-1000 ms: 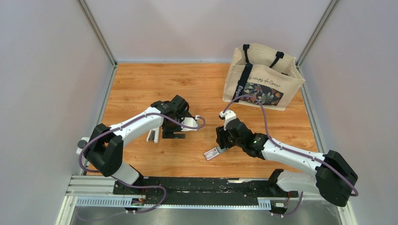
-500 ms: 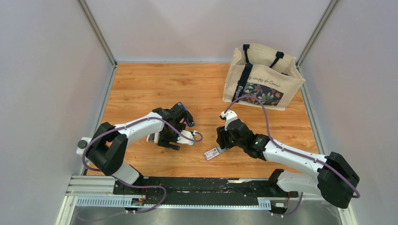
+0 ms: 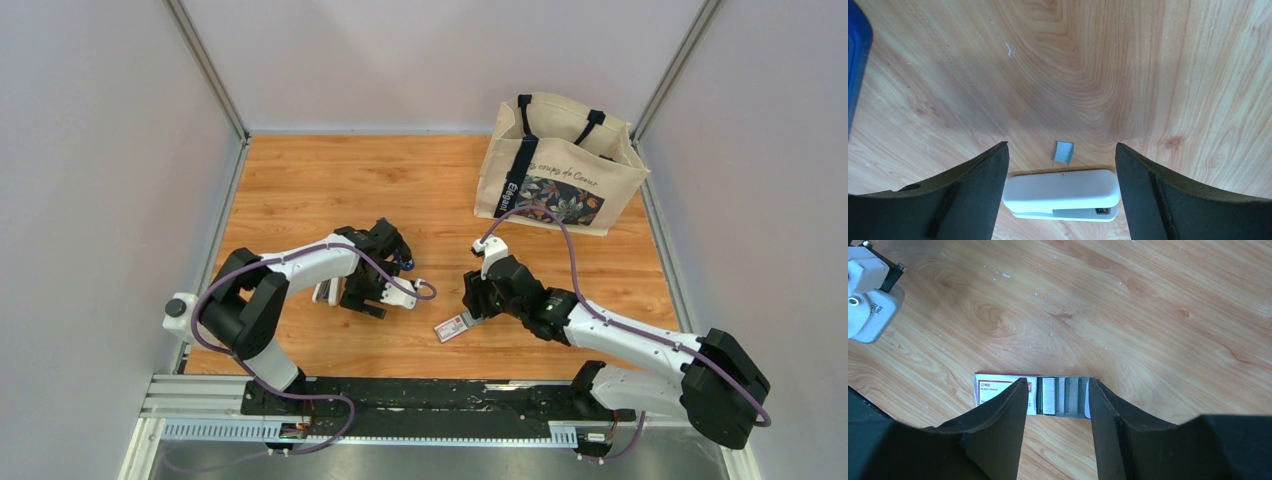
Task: Unload the staples from the stapler
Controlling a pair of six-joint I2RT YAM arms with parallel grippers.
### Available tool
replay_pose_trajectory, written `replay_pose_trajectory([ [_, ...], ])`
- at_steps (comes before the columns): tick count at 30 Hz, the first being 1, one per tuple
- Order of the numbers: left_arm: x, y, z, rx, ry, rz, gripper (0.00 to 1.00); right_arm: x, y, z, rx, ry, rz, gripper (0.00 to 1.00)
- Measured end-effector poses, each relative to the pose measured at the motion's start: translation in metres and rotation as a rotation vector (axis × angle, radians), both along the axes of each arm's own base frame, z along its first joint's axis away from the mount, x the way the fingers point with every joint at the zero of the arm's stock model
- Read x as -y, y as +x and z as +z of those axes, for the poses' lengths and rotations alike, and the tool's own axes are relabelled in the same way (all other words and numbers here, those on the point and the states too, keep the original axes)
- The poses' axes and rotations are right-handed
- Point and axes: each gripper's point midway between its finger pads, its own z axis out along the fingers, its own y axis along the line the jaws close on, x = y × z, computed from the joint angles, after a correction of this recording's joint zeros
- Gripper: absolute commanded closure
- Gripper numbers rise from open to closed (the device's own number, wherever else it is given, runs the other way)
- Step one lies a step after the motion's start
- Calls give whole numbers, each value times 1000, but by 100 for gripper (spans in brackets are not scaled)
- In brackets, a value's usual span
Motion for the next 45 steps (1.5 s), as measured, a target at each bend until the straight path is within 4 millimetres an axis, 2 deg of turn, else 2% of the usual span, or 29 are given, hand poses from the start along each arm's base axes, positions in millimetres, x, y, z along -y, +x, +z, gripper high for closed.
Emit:
replay_pose_trajectory([
  [3, -1, 0, -3, -6, 9, -5, 16, 0, 0, 0, -1, -1, 0, 50],
  [11, -2, 9, -6, 24, 31, -26, 28, 0, 0, -1, 0, -3, 1, 50],
  [21, -8, 13, -8, 42, 71, -41, 35, 1, 0, -1, 1, -4, -1, 51],
  [27, -11, 12, -9, 45, 85, -42, 44, 1, 0, -1, 1, -4, -2, 51],
  [33, -14, 13, -10, 47, 105, -40, 58, 1, 1, -1, 1, -5, -3, 51],
  [37, -15, 11, -11, 43, 115, -35, 78, 2, 1, -1, 2, -6, -4, 51],
  [42, -16, 10, -11, 32, 132, -29, 85, 2, 1, -1, 5, -8, -9, 52],
  [43, -16, 10, -11, 31, 134, -25, 95, 2, 2, -1, 5, -9, -9, 52],
  [45, -15, 10, -10, 27, 139, -19, 100, 2, 2, -1, 5, -8, -10, 52],
])
